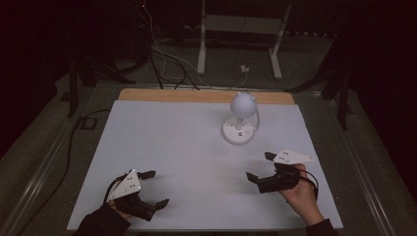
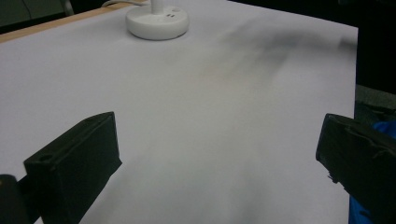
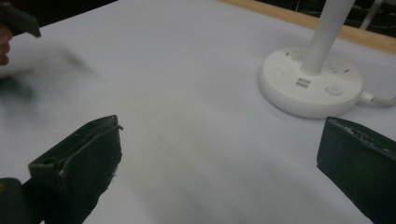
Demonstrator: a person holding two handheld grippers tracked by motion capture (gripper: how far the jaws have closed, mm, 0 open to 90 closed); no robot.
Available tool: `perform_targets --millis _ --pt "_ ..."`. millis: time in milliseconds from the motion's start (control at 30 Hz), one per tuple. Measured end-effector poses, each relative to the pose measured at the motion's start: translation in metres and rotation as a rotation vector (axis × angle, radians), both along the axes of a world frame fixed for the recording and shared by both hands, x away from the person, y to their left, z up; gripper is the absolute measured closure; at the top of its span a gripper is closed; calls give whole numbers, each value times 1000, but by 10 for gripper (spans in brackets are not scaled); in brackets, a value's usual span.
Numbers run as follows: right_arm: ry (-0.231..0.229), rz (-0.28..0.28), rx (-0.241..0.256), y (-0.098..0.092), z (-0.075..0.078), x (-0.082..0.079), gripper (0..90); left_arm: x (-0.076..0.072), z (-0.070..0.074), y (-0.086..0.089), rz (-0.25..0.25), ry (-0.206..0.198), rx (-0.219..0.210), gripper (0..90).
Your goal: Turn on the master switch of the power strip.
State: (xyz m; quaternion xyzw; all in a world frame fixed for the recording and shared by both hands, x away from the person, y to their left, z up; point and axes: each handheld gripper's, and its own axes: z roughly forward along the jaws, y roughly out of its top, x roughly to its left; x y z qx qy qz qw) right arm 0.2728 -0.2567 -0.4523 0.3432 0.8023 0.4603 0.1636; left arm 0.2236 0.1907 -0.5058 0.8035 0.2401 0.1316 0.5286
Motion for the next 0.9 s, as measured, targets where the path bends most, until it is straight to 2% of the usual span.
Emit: perform_targets --millis 267,700,900 --pt "-11 -16 14 1 11 13 0 0 0 0 -1 -2 -1 1" --pt "7 -20 17 7 14 33 0 0 0 0 -4 3 -4 1" --pt "4 -30 2 9 17 45 0 0 0 0 -4 4 -6 1"
